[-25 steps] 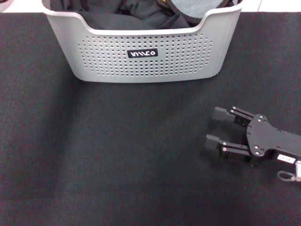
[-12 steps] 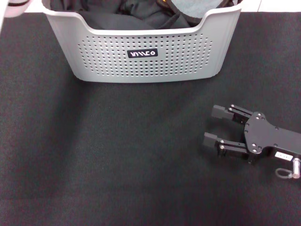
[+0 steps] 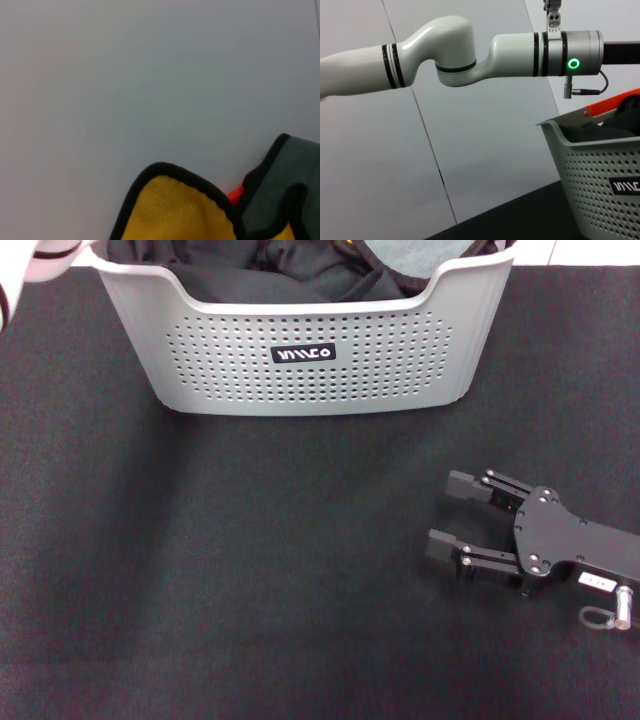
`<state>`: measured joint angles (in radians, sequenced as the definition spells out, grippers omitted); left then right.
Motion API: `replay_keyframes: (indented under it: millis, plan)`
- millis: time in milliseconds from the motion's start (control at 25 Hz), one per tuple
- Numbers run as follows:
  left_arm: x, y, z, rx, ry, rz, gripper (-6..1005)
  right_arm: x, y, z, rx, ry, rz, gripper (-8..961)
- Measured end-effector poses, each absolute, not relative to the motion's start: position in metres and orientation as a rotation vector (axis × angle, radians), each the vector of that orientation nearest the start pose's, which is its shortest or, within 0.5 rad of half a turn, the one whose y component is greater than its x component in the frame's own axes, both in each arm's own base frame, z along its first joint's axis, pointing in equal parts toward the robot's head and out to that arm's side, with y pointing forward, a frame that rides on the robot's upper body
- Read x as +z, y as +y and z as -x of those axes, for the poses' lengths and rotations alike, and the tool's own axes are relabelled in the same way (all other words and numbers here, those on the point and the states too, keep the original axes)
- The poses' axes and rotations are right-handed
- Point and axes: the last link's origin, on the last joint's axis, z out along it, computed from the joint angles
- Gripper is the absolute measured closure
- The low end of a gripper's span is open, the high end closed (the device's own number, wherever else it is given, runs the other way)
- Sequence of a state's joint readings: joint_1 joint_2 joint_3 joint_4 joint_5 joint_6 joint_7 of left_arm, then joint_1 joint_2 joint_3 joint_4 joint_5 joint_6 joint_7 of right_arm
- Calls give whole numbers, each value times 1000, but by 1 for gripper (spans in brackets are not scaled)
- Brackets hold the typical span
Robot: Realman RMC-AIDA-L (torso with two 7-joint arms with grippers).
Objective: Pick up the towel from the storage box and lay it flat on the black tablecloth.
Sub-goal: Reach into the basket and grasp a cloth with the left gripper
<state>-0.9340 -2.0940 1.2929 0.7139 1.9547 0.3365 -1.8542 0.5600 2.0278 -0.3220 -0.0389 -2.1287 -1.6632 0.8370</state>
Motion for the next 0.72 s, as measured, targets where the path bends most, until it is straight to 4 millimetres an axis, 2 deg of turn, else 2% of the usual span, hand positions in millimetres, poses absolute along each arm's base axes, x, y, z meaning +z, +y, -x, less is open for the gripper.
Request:
replay_keyframes:
  millis: [40,440,600,720]
  plan:
    - [-11,504,103,-350,-366,2119,569,-53,272,-258,1179,516,2639,117]
    - [-11,501,112,-357,-402,2119,964,-53,268,-263,1172,536,2629,118]
    - [-4,492,112,-455,-452,2144,965,-53,266,-265,1168,533,2623,118]
    - [18,473,104,-606,-446,2173,967,-50,267,-268,1162,529,2597,118]
